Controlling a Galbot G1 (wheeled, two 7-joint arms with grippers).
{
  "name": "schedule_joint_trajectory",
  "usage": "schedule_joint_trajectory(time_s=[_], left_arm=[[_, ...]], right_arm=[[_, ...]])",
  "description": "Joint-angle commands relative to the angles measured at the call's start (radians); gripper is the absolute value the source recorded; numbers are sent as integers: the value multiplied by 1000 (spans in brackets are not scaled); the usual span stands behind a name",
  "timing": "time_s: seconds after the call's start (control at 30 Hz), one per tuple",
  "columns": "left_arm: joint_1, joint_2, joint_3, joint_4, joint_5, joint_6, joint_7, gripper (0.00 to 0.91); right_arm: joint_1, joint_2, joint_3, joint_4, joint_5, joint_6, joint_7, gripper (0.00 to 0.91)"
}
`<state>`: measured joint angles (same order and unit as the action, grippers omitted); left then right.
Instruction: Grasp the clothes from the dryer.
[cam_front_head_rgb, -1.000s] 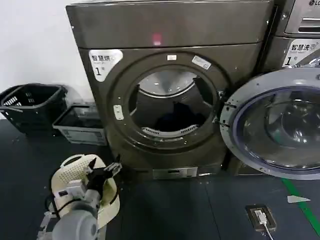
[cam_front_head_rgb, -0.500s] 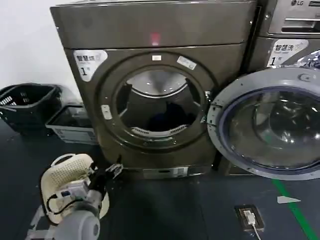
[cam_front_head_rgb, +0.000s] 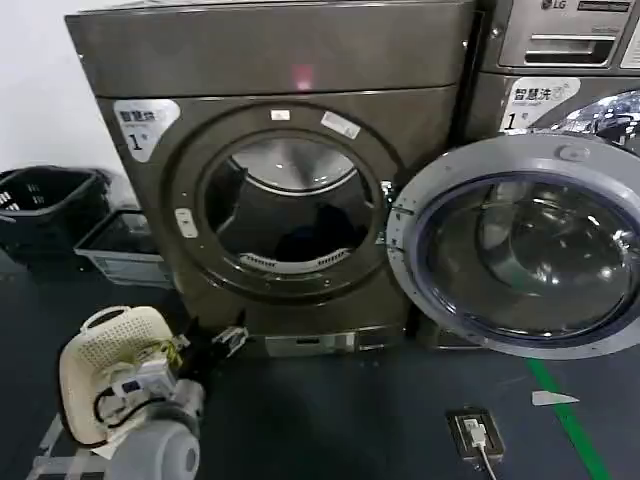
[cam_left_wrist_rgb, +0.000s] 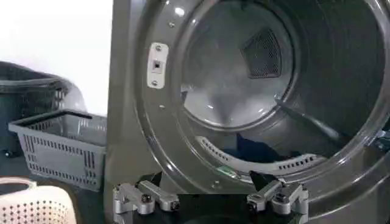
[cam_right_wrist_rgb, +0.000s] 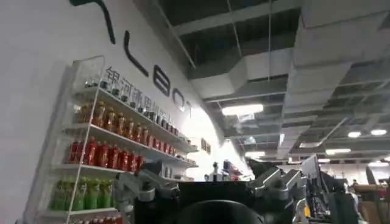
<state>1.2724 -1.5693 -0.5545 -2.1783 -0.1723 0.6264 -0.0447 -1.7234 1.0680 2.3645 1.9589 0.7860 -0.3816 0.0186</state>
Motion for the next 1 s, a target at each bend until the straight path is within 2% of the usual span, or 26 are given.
schedule_joint_trajectory(time_s=[0.03, 0.7, 0.9, 1.0], left_arm=[[1, -1, 2, 1, -10, 2, 0, 907], [3, -12, -1, 3, -1, -5, 0, 907], [4, -13, -4, -1, -1, -4, 1, 907], [3, -11, -5, -3, -3, -3, 1, 907]], right_arm=[[0, 1, -3, 2, 0, 1, -1, 907], [20, 2, -27, 6, -5, 7, -5, 907], [23, 3, -41, 3, 0, 72, -18, 907], [23, 3, -38, 5, 0, 77, -25, 907]])
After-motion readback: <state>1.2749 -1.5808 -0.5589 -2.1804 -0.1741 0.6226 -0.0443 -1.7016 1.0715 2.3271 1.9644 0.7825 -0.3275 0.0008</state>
